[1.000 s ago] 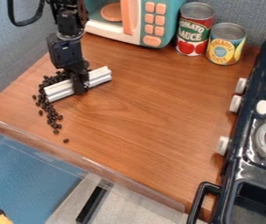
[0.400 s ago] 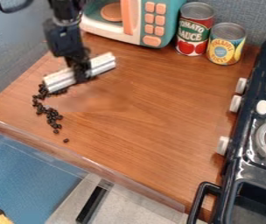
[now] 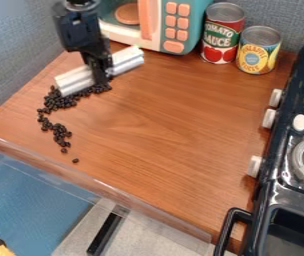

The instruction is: Sweep into pile

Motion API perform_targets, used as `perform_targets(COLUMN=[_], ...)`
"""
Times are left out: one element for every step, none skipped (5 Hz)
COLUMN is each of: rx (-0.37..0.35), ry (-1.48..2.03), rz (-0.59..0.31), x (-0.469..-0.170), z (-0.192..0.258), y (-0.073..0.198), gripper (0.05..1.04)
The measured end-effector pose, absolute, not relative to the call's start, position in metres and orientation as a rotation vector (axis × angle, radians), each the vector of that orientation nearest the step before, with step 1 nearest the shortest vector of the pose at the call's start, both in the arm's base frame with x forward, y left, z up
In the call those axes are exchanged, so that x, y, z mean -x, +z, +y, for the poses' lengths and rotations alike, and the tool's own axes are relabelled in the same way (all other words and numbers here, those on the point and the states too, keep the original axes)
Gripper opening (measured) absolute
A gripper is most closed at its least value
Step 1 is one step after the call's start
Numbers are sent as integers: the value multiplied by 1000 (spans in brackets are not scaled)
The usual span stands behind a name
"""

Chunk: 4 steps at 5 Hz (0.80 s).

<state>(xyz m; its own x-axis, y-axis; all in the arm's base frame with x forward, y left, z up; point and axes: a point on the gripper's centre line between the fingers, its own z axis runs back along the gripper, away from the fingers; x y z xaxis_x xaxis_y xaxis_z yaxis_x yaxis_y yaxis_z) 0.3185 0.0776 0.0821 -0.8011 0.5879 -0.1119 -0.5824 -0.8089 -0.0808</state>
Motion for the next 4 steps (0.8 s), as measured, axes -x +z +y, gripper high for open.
perform_targets(rx=[146,92,23,-48], ry=[2457,2436,2420,2400], rz=[-59,-60,-27,-7], x=[-318,-319,-318,-321], z=[52,40,27,16], y=[76,60,37,12], gripper=[394,394,394,394])
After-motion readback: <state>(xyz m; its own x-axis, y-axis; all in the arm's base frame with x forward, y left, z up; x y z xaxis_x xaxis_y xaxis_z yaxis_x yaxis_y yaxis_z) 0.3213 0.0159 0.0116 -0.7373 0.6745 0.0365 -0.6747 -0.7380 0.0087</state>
